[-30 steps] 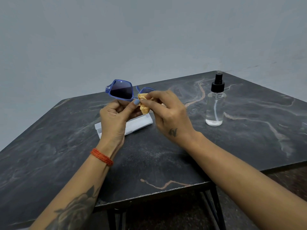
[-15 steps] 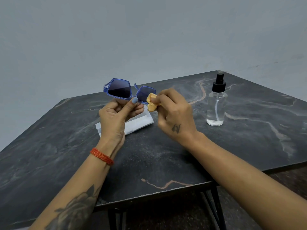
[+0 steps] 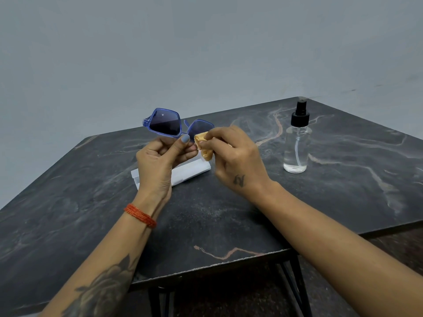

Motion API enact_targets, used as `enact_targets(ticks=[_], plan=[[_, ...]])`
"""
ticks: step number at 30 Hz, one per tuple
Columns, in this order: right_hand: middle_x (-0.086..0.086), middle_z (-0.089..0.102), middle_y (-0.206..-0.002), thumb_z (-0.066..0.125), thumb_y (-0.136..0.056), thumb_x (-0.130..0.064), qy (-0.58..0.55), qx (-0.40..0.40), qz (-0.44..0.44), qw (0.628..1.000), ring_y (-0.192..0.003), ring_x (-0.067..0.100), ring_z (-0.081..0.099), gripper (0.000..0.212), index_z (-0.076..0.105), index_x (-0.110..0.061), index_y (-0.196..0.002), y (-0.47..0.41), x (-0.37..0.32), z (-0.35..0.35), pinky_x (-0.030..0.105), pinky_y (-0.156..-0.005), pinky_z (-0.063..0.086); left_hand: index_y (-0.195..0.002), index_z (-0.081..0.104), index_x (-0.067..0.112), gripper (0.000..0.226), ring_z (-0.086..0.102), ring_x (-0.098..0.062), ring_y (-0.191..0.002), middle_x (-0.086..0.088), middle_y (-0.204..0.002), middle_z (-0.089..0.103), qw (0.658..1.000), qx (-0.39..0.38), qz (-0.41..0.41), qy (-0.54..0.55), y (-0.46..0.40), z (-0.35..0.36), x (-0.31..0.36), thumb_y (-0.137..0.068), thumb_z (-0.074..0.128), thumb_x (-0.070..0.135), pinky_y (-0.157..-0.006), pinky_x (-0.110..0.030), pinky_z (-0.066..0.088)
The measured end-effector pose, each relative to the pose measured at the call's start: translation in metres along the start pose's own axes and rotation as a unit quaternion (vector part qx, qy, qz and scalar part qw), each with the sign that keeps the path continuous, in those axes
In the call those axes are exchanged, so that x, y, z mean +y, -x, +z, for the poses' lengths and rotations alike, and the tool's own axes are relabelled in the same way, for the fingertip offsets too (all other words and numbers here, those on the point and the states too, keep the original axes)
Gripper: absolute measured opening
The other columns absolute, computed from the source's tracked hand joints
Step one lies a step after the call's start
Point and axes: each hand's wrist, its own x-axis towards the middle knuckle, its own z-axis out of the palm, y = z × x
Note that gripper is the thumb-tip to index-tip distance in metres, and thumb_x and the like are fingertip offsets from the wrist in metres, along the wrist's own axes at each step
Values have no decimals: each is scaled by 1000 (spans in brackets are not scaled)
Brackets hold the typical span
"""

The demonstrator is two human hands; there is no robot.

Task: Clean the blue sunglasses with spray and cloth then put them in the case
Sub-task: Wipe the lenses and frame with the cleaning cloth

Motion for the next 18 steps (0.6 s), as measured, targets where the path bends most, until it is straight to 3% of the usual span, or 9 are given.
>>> enact_targets(ticks=[4, 12, 18], plan=[[14, 69, -82, 57, -64, 19, 5, 3, 34, 999, -67, 31, 61, 26, 72, 2, -77, 0, 2, -1, 29, -59, 47, -69, 64, 8, 12, 71, -20, -66, -6, -65, 72, 1000, -1, -5, -4, -1, 0, 1, -68, 72, 18, -64, -24, 57], [19, 69, -92, 61, -77, 15, -10, -7, -26, 1000, -75, 32, 63, 24, 72, 2, -94, 1, 0, 1, 32, -67, 51, -71, 66, 10, 12, 71, -19, -66, 0, -67, 72, 999, -17, 16, -32, 0, 0, 1, -69, 73, 20, -63, -26, 57], [20, 68, -97, 64, -72, 20, 20, -2, -12, 1000, -80, 34, 63, 33, 71, 3, -99, -1, 1, 0, 34, -69, 53, -74, 65, 5, 15, 71, -20, -68, -2, -69, 73, 999, -20, 10, -31, 0, 2, 0, -68, 72, 17, -65, -25, 57]])
